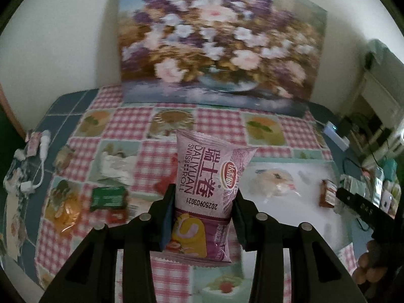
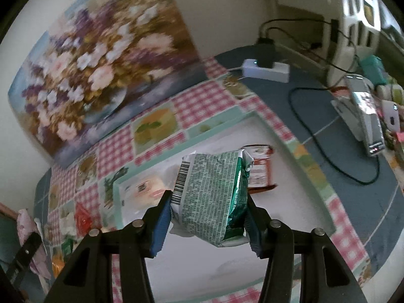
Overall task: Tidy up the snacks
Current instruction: 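Carry the green pastry and pink Swiss roll pack over the white tray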
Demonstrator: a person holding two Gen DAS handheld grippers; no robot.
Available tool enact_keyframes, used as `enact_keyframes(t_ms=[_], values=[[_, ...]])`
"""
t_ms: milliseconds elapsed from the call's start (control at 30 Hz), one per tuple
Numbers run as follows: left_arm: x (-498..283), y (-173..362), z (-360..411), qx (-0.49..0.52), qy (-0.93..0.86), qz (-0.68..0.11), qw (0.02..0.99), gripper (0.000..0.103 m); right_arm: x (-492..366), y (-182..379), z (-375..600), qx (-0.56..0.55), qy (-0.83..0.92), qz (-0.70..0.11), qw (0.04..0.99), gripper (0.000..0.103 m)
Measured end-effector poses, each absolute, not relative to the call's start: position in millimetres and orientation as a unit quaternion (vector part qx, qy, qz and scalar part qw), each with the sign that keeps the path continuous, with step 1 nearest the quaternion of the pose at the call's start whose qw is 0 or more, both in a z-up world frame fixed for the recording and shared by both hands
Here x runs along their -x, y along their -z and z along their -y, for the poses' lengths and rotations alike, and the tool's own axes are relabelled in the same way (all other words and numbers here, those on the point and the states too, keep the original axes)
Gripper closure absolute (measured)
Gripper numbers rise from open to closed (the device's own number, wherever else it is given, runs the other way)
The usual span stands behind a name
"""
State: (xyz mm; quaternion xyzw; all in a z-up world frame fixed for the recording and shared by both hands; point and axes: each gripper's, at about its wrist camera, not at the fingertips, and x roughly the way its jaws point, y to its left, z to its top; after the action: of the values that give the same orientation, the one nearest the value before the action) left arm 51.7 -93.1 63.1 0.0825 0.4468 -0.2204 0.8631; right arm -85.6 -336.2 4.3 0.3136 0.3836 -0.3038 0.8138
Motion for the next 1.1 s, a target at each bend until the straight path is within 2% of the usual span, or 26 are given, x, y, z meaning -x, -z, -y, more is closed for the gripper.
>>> enact_keyframes(t_ms=[500, 833, 1100], values=[[9.0, -41.6, 182.4, -0.19, 0.287, -0.441, 0.829, 0.061, 119.3, -1.3, 364.4, -0.329, 0.333, -0.376, 0.8, 0.047], [9.7, 5.9, 211.7, -0.235, 0.298, -0.499, 0.779, 0.061, 110.8, 43.5, 372.1, -0.347, 0.318, -0.445, 0.762, 0.047], [3.5, 38.1, 215.2, -0.226, 0.295, -0.547, 0.75, 0.06, 108.2, 66.3, 372.3, -0.349, 0.314, -0.474, 0.745, 0.047]])
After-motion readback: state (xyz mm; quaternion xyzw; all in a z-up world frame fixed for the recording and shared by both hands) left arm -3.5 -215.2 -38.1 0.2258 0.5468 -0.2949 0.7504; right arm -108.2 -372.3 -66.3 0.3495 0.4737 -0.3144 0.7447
